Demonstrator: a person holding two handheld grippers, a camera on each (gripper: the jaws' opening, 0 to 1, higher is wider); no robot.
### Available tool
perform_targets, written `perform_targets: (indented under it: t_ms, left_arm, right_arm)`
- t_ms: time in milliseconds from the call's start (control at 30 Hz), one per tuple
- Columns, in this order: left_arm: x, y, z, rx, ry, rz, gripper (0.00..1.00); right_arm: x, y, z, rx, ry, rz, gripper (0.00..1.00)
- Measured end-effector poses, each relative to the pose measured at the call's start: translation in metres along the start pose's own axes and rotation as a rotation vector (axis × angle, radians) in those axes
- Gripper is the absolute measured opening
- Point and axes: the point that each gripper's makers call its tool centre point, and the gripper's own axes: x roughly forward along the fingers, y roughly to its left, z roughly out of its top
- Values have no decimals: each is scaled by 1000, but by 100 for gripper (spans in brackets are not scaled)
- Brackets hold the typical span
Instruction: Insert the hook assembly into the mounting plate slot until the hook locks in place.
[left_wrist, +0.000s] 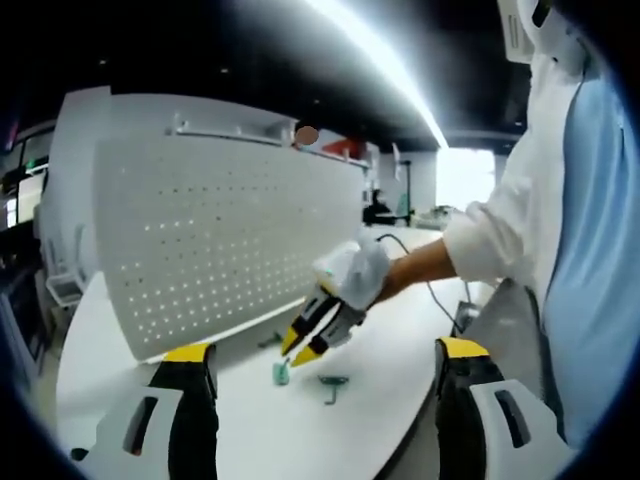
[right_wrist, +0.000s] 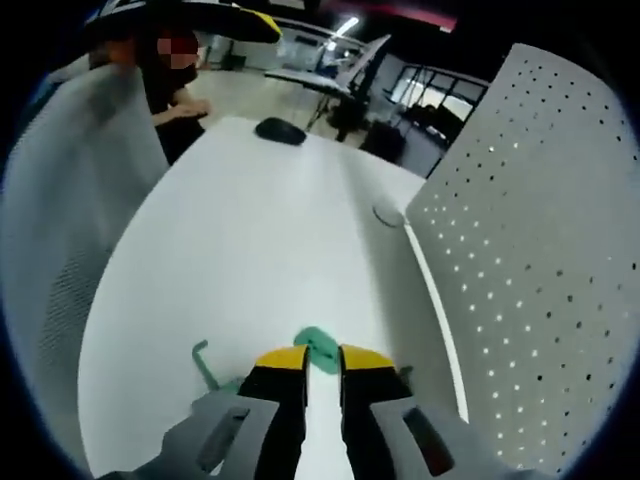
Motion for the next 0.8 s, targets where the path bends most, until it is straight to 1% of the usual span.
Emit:
perform_targets:
  t_ms: [100, 167, 333, 467, 567, 667, 800]
  left_arm:
    - [0, 0, 0, -1, -2, 1, 92]
    - [0, 0, 0, -2, -2, 1, 92]
    - [0, 0, 0, 2, 0, -2, 91]
    - [-1, 0, 0, 1, -4, -2, 91]
    - [-1, 0, 1, 3, -6, -3, 91]
    - [-1, 0, 1, 2, -8, -3, 91]
    - [0, 0, 1, 3, -8, -6, 91]
  right_arm:
    - [0, 0, 0, 3, 2, 1, 6]
    - [1, 1, 1, 21, -7, 2, 5]
    - [0, 5, 0, 48, -2, 5, 4]
    - [-2, 7, -1, 92, -5, 8, 4]
    - [-2, 8, 1, 94, -5, 9, 3]
    - [-1, 7, 4, 94, -7, 10, 7]
    - [1, 5, 5, 60, 6, 11, 6]
